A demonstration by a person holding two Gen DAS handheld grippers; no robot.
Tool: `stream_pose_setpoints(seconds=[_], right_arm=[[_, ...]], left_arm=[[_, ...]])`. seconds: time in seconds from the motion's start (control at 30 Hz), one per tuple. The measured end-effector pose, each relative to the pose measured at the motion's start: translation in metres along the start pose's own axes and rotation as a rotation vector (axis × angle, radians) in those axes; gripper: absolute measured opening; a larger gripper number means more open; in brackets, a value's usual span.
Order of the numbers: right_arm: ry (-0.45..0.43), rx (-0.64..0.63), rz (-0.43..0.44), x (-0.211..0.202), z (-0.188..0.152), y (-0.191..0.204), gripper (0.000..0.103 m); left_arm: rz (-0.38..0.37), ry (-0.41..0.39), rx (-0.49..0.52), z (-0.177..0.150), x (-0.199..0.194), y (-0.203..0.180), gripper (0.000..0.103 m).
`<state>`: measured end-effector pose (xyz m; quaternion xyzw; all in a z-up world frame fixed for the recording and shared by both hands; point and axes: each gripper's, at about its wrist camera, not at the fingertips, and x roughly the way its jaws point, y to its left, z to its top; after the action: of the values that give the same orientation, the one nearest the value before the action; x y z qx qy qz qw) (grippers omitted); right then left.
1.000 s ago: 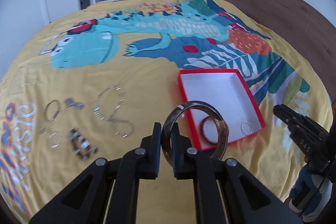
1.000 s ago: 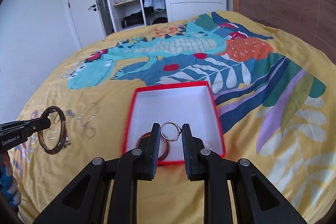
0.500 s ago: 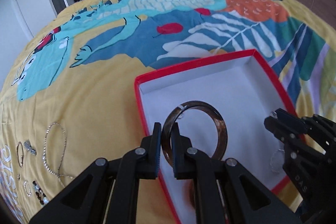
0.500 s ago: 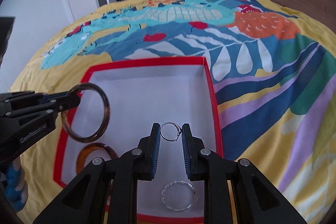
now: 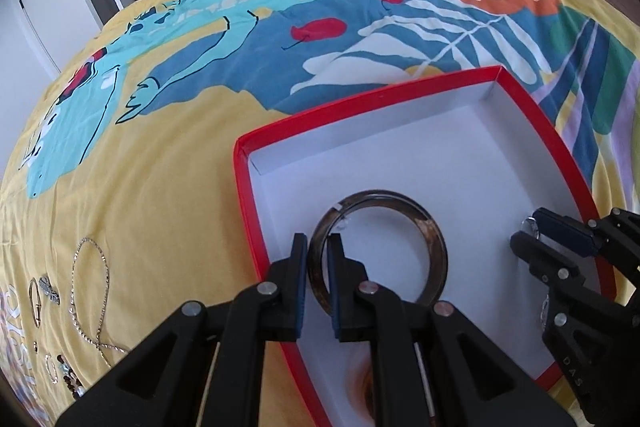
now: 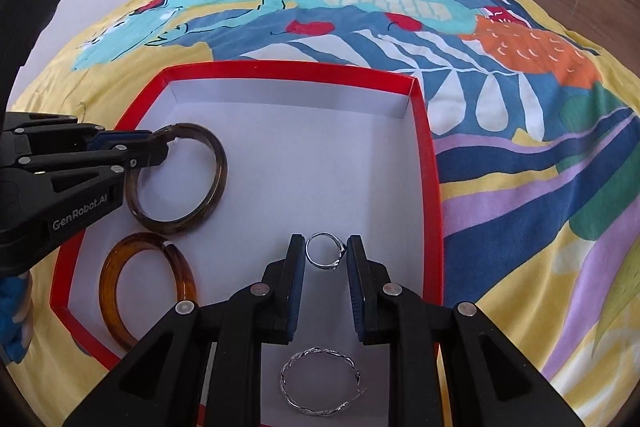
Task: Organize jewelry
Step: 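Carry the dark bangle and silver ring into the red box and release both, then withdraw both grippers from the box back toward the remaining jewelry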
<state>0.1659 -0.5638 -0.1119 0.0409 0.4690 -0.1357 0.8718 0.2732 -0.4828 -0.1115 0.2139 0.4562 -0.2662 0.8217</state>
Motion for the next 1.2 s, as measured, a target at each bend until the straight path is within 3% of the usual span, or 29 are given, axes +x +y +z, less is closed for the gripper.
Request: stream_pose_setpoints(seconds=[0.2,0.33,0.53,0.77,0.83,0.9,1.2], right_arm=[[0.002,0.018,-0.011,-0.014,-0.002,-0.002,0.038],[-0.026,0.054,-0.019,-0.039,-0.004,-0.007,0.038],[-0.11,0.191,-0.004,-0.103,-0.012,-0.01,0.039],[-0.173,0.333,0.032,-0.176,-0.042,0.033,0.045],[-0.185,0.348,0.038,-0.195,-0.054,0.056,0.047],[-0.197,0.364,0.047,-0.211,-0.065,0.073,0.05],[-0.233,0.375,0.029,-0.269,-0.091,0.136,0.054]], left_arm=[[-0.042,0.004,-0.026,0.004,-0.008,0.006,0.011],[-0.047,-0.04,-0.03,0.003,-0.035,0.013,0.011],[-0.033,-0.118,-0.032,-0.017,-0.109,0.033,0.011],[-0.023,-0.163,-0.07,-0.075,-0.211,0.07,0.012],[-0.002,-0.184,-0.085,-0.096,-0.237,0.08,0.021],[0.027,-0.211,-0.116,-0.12,-0.263,0.095,0.042],[0.096,-0.255,-0.242,-0.207,-0.331,0.149,0.044]])
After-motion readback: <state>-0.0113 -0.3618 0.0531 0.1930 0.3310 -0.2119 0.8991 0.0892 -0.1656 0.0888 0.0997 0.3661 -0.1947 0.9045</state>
